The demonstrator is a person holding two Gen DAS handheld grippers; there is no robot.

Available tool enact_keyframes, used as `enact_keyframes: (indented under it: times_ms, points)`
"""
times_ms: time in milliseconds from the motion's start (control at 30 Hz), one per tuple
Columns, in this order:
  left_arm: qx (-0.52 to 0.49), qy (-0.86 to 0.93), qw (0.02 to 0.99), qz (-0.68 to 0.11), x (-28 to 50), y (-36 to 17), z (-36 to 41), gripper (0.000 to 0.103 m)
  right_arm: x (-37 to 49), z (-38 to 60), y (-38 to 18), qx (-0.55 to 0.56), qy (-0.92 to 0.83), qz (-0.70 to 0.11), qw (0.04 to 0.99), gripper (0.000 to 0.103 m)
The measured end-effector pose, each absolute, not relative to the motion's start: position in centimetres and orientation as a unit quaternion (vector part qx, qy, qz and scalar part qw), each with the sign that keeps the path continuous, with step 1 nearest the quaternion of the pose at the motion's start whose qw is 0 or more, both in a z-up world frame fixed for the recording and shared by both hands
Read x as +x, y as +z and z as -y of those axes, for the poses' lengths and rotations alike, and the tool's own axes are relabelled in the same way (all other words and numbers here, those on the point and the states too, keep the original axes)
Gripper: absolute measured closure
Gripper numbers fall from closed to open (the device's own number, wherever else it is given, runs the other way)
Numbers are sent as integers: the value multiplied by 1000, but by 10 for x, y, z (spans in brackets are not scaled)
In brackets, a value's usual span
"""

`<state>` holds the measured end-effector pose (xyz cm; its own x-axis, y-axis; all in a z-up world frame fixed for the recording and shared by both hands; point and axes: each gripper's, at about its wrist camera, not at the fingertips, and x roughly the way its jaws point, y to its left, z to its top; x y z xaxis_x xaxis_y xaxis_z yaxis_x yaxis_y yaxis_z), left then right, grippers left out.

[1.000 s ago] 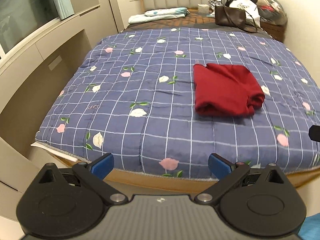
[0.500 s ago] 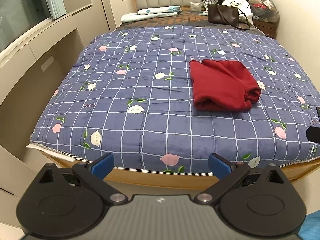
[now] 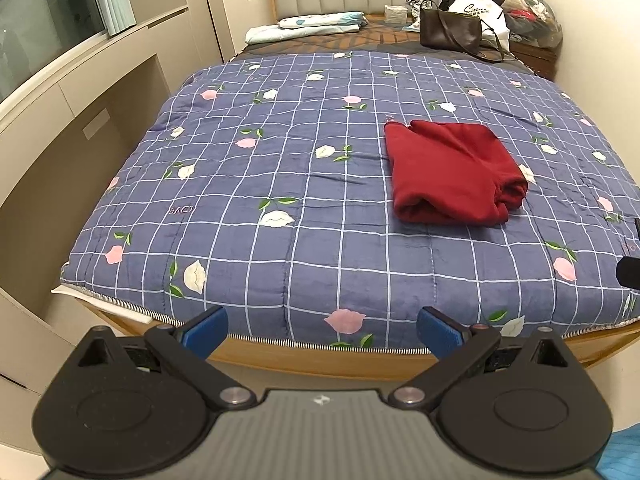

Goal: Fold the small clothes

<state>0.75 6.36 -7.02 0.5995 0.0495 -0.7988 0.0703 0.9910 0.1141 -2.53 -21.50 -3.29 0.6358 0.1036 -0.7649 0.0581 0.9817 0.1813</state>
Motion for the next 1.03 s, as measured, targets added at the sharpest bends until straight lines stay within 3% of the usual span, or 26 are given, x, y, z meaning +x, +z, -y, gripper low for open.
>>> enact_keyframes:
  times_ms: [1033]
  points:
    - [67, -3, 891, -449, 7, -66, -57, 1, -25, 221, -31, 95, 12, -423, 901, 1]
